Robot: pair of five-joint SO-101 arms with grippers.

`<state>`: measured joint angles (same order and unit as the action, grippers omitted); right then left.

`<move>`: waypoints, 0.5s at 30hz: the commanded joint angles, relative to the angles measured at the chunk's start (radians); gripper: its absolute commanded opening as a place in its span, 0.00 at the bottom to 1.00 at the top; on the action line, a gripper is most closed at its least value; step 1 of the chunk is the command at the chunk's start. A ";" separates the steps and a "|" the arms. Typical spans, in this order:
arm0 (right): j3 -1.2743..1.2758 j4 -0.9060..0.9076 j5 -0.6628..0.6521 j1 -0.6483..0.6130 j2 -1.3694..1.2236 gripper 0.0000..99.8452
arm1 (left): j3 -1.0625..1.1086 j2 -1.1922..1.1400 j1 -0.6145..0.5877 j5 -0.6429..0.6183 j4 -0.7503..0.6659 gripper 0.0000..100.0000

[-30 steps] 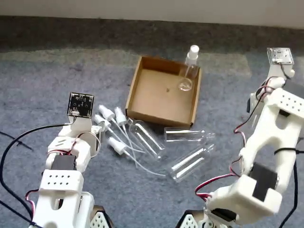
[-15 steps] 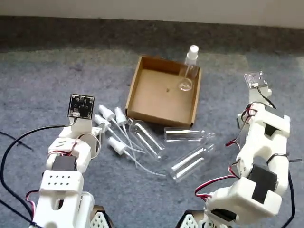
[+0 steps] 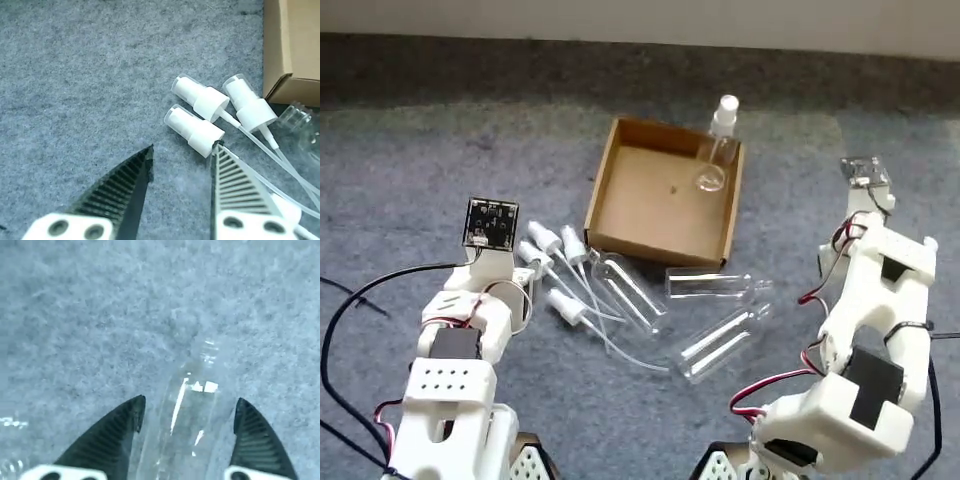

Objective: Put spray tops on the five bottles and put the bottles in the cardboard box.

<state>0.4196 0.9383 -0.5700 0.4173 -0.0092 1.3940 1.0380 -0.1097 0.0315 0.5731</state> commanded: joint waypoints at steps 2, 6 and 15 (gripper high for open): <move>-0.174 0.163 0.104 -0.005 0.061 0.24 | -0.008 0.012 0.018 -0.003 -0.017 0.18; -0.246 0.177 0.117 -0.004 -0.013 0.24 | -0.008 0.012 0.018 -0.003 -0.017 0.18; -0.412 0.177 0.150 -0.001 -0.275 0.24 | -0.008 0.012 0.018 -0.003 -0.017 0.18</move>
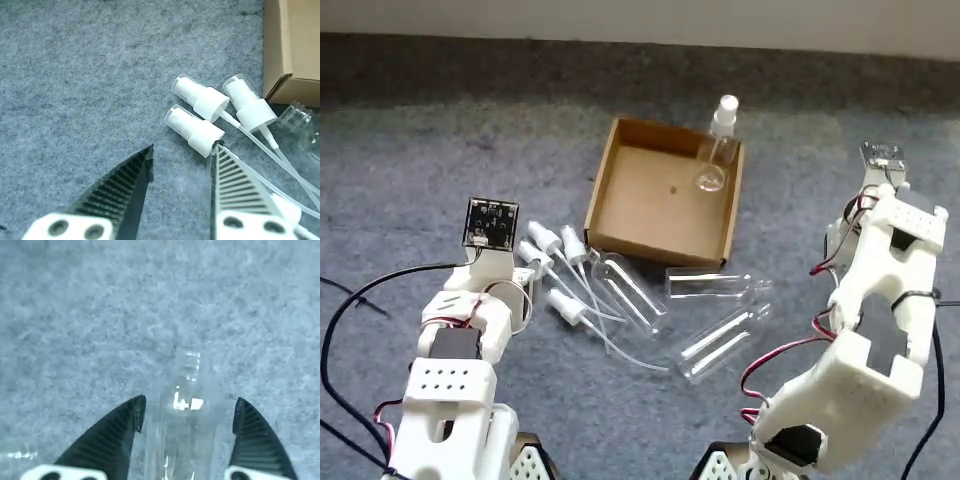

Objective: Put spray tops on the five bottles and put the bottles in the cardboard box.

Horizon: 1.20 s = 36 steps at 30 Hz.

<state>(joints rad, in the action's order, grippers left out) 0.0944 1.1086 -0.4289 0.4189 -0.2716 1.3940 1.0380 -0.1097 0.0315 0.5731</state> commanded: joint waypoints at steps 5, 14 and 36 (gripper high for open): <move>-0.099 0.007 0.026 -0.002 -0.028 0.24 | -0.008 0.012 0.018 -0.003 -0.017 0.18; -0.094 0.008 0.026 -0.002 -0.033 0.24 | -0.008 0.012 0.018 -0.003 -0.017 0.18; -0.104 0.041 0.023 -0.004 -0.117 0.09 | -0.008 0.012 0.018 -0.003 -0.017 0.18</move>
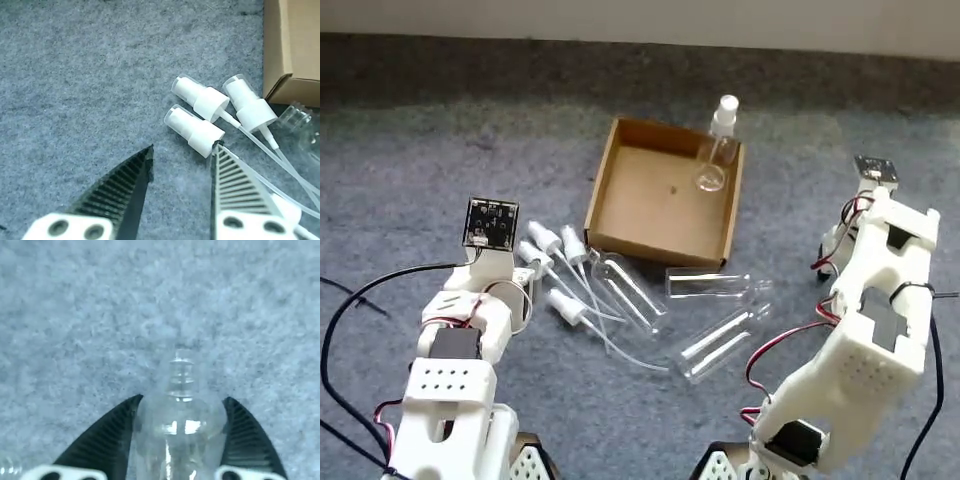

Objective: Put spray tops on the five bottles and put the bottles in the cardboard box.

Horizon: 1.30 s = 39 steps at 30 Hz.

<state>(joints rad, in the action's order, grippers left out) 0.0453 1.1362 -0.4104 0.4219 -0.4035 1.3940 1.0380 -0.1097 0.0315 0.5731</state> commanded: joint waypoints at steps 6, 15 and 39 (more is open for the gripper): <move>-0.102 0.039 0.009 0.007 0.094 0.00 | -0.028 0.013 0.010 -0.003 -0.009 0.18; 0.001 0.140 0.009 -0.045 0.545 0.00 | -0.400 -0.031 -0.077 -0.002 0.410 0.19; 0.848 -0.005 0.066 -0.334 1.509 0.00 | -0.952 -1.046 -0.064 -0.502 0.451 0.18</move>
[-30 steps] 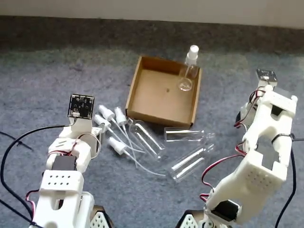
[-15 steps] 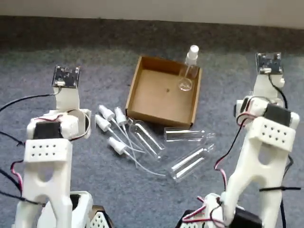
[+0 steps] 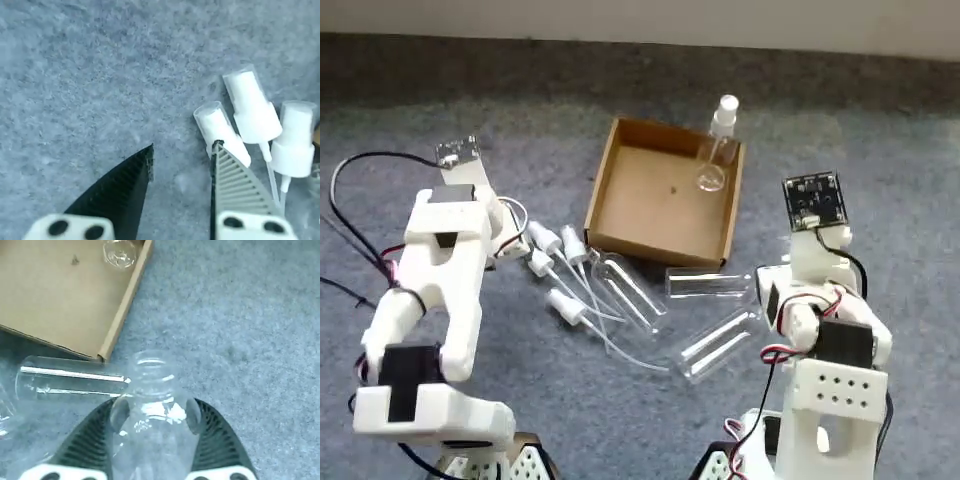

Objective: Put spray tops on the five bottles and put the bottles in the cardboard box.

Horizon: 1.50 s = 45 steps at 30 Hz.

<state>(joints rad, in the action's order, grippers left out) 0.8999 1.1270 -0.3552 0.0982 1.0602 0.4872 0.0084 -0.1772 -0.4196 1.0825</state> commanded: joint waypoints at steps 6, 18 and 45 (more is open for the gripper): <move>-0.005 0.004 0.011 -0.010 0.097 0.00 | -0.051 -0.067 0.039 -0.126 -0.126 0.18; -0.005 0.002 0.011 -0.010 0.101 0.00 | -0.051 0.139 0.051 -0.130 -0.087 0.18; -0.008 0.061 0.011 -0.010 0.105 0.00 | 0.097 0.154 0.263 -0.130 0.166 0.18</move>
<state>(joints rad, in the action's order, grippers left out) 0.8999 1.1761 -0.3552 0.0921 1.1477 0.5869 0.1266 0.0407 -0.5439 1.2513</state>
